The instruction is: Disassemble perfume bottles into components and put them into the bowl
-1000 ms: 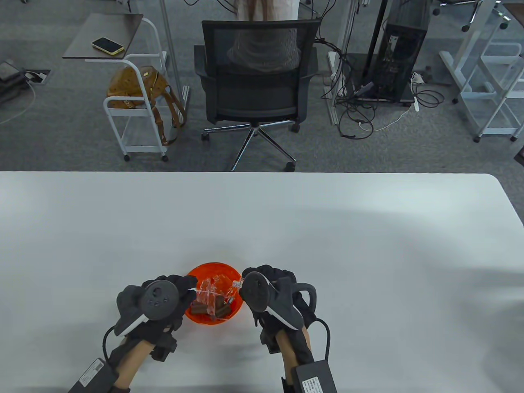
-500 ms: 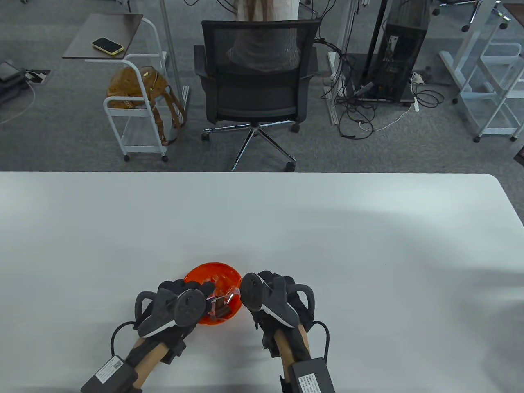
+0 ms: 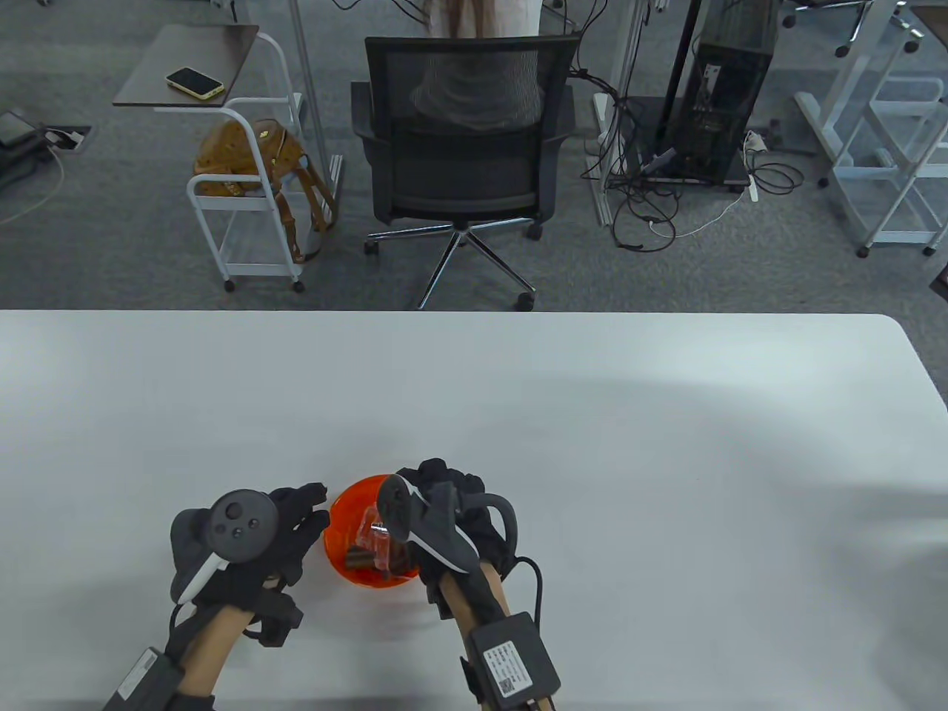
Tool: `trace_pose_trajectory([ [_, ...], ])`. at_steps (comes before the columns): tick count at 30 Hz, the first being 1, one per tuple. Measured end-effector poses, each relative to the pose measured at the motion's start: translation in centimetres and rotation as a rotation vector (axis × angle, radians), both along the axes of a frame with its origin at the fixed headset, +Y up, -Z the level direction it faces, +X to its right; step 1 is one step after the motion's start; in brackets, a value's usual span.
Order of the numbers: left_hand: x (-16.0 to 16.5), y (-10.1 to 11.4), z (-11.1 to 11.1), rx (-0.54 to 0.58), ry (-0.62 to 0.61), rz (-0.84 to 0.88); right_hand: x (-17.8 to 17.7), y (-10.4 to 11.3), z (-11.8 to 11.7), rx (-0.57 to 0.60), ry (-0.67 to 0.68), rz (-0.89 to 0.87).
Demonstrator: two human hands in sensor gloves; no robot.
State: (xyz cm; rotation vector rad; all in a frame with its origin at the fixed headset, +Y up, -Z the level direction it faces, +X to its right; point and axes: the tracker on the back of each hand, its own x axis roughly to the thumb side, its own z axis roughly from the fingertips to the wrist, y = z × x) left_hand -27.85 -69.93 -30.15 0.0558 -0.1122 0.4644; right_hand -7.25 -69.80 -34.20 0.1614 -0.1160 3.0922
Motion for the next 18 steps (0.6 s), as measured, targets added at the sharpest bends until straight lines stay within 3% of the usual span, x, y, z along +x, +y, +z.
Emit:
trace_pose_trajectory([
  [4,-0.4,0.1,0.0,-0.006,-0.012,0.018,-2.0,-1.2,-2.2,-0.086,-0.086,0.142],
  [8,-0.4,0.2,-0.1,-0.001,-0.023,0.009,-2.4,-2.0,-3.1,-0.157,-0.11,0.119],
  [18,-0.3,0.1,0.0,-0.003,-0.051,0.011,-2.2,-1.5,-3.0,-0.121,-0.133,0.205],
])
